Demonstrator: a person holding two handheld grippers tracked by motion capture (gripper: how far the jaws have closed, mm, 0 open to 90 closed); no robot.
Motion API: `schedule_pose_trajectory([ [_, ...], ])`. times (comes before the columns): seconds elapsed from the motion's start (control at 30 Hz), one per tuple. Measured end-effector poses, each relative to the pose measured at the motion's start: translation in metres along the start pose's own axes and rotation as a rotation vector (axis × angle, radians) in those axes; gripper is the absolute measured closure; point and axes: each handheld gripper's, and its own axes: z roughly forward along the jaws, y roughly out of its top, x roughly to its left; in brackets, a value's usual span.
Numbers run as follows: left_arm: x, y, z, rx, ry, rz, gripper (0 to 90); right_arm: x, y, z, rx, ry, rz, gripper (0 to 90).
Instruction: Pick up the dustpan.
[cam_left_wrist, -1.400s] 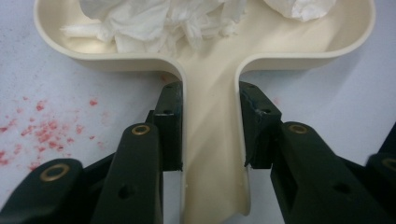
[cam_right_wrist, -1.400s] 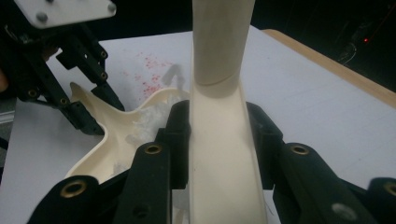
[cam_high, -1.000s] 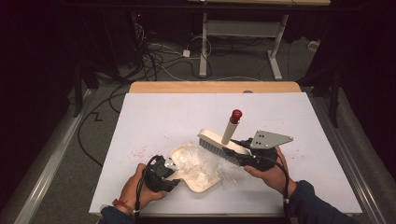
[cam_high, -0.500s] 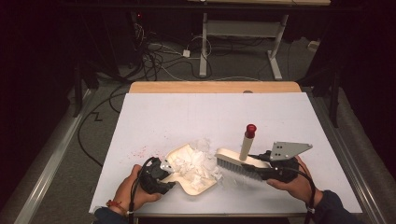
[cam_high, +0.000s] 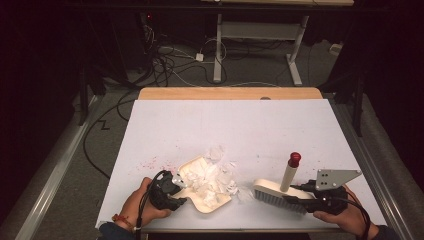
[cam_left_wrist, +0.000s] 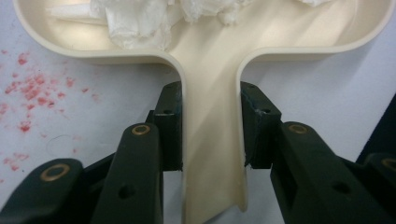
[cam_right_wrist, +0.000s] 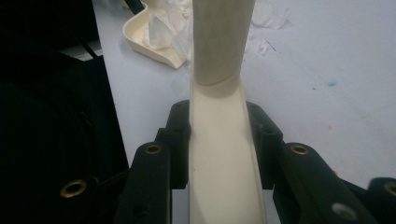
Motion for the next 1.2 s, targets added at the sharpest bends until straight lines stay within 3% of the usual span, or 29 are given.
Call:
schedule_pose_trajectory([
  [0.23,-0.003,0.006,0.002,-0.001,-0.009,0.015,63.1,0.005,0.008,0.025,-0.052,-0.035,-0.019,68.4],
  [0.43,-0.005,0.007,0.004,-0.008,-0.007,0.008,63.0,0.0,0.022,0.052,-0.092,-0.043,-0.015,68.4],
  [0.77,-0.01,0.014,0.006,-0.012,0.0,0.002,63.0,0.006,0.044,0.086,-0.124,0.002,-0.035,68.4],
  [1.03,-0.011,0.015,0.007,-0.023,-0.002,-0.011,62.9,0.02,0.052,0.081,-0.123,0.041,-0.074,68.3],
  [1.2,-0.011,0.015,0.007,-0.028,-0.004,-0.017,62.9,0.019,0.057,0.066,-0.166,0.026,-0.073,68.3],
])
